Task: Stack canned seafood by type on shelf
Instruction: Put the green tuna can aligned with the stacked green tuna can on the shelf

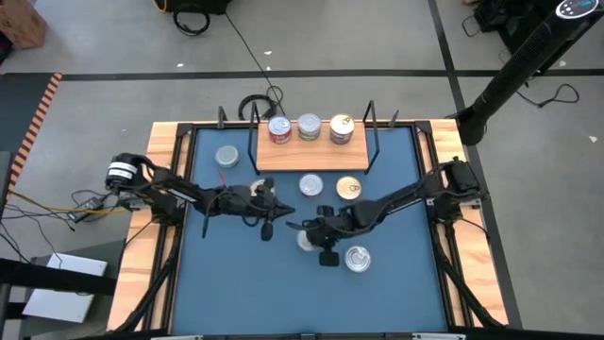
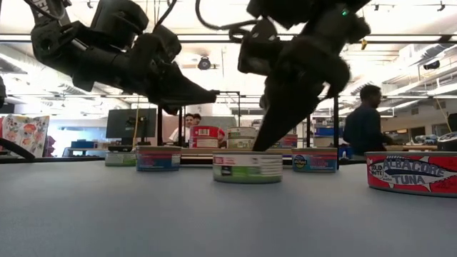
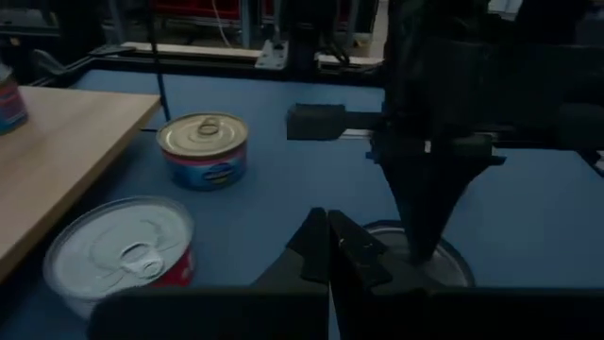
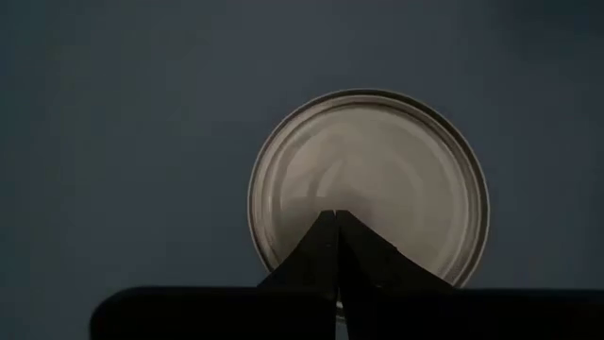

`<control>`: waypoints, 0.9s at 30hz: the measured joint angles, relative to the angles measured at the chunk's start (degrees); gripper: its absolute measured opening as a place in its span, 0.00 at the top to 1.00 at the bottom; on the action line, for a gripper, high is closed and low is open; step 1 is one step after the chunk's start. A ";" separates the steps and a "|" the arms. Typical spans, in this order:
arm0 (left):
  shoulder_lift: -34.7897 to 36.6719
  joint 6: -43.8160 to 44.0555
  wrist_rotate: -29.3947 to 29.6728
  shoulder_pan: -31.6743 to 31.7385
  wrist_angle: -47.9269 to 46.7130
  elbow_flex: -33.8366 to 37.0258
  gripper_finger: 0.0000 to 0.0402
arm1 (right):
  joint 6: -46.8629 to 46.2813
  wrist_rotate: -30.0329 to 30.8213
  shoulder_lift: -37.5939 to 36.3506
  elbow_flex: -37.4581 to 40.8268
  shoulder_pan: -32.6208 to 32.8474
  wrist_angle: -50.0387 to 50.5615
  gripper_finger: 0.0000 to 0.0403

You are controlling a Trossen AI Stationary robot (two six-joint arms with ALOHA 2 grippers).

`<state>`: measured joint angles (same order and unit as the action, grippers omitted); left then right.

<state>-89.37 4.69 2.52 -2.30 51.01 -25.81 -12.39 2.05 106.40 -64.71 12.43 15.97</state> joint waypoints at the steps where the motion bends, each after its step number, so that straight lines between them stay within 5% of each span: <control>1: -0.60 -0.03 0.56 -0.38 0.11 -0.55 1.00 | -0.10 -0.09 -0.49 0.04 0.41 0.49 0.98; 12: -12.96 -2.77 0.20 0.07 3.41 -6.98 1.00 | -1.32 1.26 -6.49 -0.11 4.19 3.12 0.98; 27: -21.48 0.08 -0.22 -0.60 3.41 -10.41 1.00 | -0.52 5.86 3.34 -0.07 5.94 0.36 0.98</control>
<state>-110.85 4.78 2.30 -2.90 54.43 -36.23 -12.91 7.91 109.74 -64.77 18.37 16.32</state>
